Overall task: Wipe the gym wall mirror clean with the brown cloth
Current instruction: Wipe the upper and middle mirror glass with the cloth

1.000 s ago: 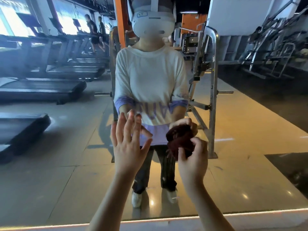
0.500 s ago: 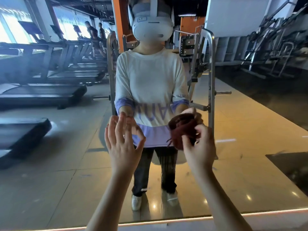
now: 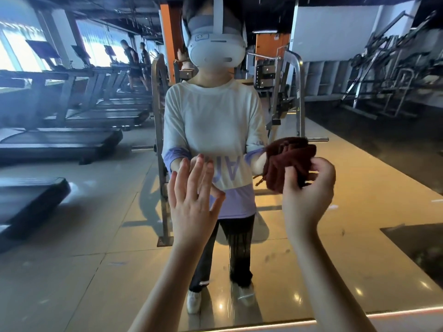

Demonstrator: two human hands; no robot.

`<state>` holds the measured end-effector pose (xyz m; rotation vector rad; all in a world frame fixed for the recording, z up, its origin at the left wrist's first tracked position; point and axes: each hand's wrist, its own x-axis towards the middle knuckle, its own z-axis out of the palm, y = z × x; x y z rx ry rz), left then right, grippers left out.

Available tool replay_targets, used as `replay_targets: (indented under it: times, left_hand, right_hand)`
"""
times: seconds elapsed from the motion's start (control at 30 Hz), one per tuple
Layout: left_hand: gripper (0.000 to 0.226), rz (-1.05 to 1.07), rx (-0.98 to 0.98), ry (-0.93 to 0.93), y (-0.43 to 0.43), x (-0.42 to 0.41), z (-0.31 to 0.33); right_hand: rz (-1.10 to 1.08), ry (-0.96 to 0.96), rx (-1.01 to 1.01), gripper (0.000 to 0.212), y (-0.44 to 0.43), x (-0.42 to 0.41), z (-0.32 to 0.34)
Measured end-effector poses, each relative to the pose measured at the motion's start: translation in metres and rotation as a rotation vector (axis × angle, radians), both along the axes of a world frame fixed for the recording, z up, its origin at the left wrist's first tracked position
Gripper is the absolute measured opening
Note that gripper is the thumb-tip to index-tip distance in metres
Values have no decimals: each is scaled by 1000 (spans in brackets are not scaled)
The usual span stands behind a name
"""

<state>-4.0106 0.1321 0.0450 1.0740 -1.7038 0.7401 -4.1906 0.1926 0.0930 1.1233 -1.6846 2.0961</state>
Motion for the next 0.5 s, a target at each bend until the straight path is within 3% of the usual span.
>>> replay_targets:
  times: [0.2, 0.4, 0.5]
  left_hand:
    - [70, -1, -21, 3, -3, 0, -2]
    - [70, -4, -20, 17, -2, -2, -2]
    - [72, -1, -24, 21, -2, -3, -2]
  right_hand:
    - [33, 442, 82, 31, -8, 13, -4]
    - [-48, 107, -75, 35, -10, -2, 28]
    - [-36, 342, -6, 34, -11, 8, 19]
